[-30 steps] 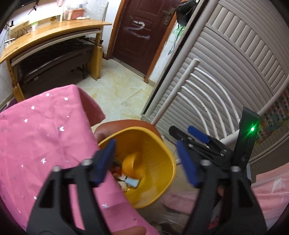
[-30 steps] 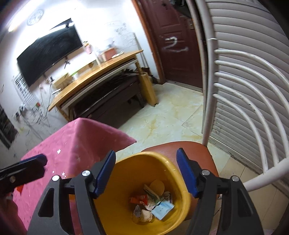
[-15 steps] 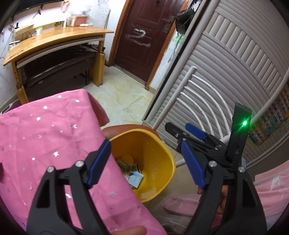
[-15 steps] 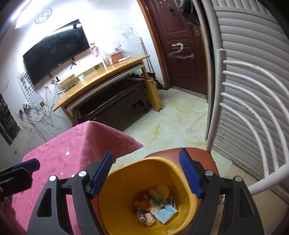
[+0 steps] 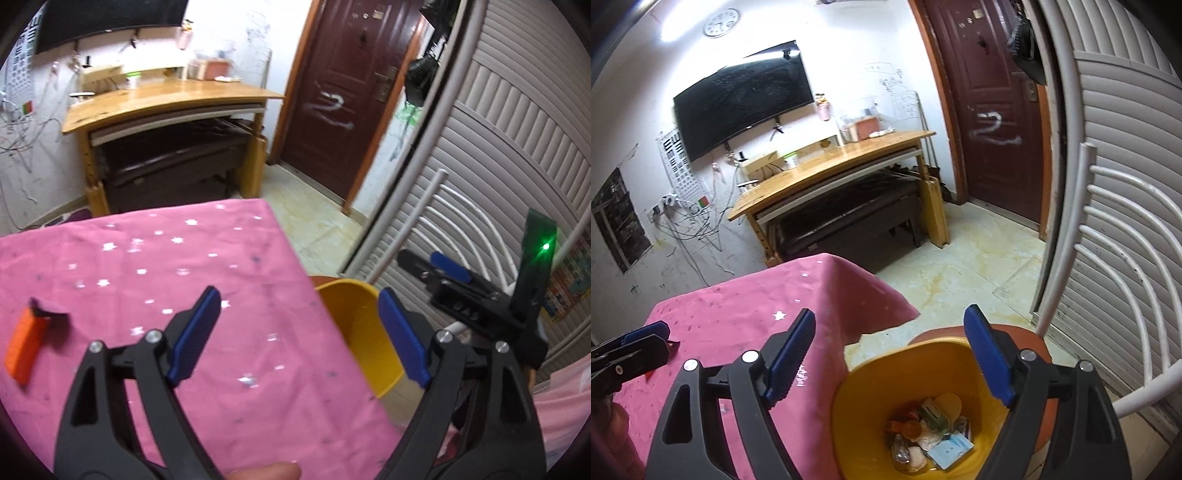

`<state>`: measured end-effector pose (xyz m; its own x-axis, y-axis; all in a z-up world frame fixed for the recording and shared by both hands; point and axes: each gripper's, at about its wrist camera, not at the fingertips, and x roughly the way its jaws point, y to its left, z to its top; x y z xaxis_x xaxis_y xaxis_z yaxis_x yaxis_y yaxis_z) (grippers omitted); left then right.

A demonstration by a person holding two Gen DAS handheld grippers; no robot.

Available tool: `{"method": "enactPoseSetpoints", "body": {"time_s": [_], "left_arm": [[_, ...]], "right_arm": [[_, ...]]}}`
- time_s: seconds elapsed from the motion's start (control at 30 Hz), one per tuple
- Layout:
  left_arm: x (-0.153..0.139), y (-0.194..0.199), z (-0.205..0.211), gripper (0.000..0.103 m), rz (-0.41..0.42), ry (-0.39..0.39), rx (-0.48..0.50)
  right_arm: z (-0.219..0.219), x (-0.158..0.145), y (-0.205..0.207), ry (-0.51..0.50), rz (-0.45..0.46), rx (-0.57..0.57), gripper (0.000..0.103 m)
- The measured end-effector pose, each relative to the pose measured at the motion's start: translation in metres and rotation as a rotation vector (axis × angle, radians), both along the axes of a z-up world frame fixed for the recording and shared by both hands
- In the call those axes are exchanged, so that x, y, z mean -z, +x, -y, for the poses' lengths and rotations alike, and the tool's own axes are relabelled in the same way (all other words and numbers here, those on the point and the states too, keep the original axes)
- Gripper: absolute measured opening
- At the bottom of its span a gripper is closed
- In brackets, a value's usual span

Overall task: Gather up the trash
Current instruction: 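Move both grippers back to the orange box on the table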

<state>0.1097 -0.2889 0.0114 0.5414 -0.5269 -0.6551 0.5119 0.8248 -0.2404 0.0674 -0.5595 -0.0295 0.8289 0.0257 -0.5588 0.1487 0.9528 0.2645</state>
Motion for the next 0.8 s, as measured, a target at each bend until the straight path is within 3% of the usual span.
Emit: {"method": "enactPoseSetpoints", "body": {"time_s": [0.4, 0.8], "left_arm": [[-0.002, 0.005, -0.080, 0.089, 0.065, 0.057, -0.098], [0.009, 0.028, -0.152, 0.093, 0.073, 0.128, -0.188]], "right_arm": [[-0.050, -0.017, 0.002, -0.022, 0.047, -0.114, 0.083], [-0.116, -0.008, 0.025, -0.058, -0.024, -0.248, 0.083]]}}
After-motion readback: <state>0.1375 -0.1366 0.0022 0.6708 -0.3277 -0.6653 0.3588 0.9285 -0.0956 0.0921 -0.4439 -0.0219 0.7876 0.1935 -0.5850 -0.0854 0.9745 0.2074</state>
